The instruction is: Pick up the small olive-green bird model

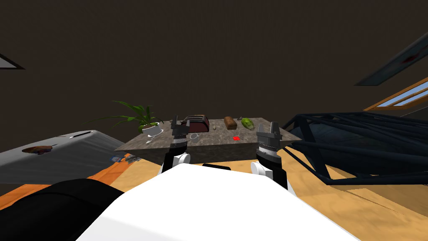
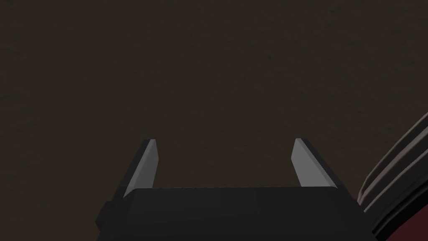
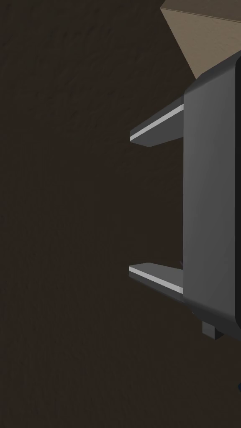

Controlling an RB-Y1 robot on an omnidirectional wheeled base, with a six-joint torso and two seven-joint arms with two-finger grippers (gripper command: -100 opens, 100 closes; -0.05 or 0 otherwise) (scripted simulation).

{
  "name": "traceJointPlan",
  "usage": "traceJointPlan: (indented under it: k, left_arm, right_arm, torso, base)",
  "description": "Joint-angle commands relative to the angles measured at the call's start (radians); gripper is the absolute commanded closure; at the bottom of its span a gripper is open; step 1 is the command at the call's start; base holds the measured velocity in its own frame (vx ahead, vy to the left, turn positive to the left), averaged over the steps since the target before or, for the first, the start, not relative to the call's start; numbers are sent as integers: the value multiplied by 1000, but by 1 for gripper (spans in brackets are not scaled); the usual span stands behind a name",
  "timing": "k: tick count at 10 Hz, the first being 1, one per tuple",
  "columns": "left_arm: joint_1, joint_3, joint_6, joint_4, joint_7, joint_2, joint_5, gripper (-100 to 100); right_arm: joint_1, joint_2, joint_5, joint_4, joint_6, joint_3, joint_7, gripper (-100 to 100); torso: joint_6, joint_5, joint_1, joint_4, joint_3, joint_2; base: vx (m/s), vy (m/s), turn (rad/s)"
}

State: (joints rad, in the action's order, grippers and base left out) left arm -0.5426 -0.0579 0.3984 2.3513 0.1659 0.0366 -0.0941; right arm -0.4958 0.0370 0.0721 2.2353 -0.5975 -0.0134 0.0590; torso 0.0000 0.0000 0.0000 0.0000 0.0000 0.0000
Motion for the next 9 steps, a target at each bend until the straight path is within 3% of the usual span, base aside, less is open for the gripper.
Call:
traceJointPlan:
  k: [1,4,7,8,9]
  left_arm:
    - [13,8,-16,-7,12,-39,-10,-100]
    - [68,37,-79,-38,61,-128,-45,-100]
    - [157,85,-178,-96,140,-215,-95,-100]
    - [157,85,-182,-96,140,-215,-95,-100]
    - [194,104,-219,-122,172,-243,-113,-100]
  right_arm:
    - [0,0,0,0,0,0,0,0]
    - [0,0,0,0,0,0,0,0]
    - [0,0,0,0,0,0,0,0]
    - [0,0,0,0,0,0,0,0]
    - [0,0,0,0,0,0,0,0]
  torso:
    - [0,0,0,0,0,0]
    - [0,0,2,0,0,1]
    - [0,0,2,0,1,2]
    - [0,0,2,0,1,2]
    - [0,0,1,0,1,1]
  base:
    - [-6,7,-34]
    - [-19,17,-60]
    - [-35,17,-108]
    - [-21,12,-39]
    - [-20,5,-99]
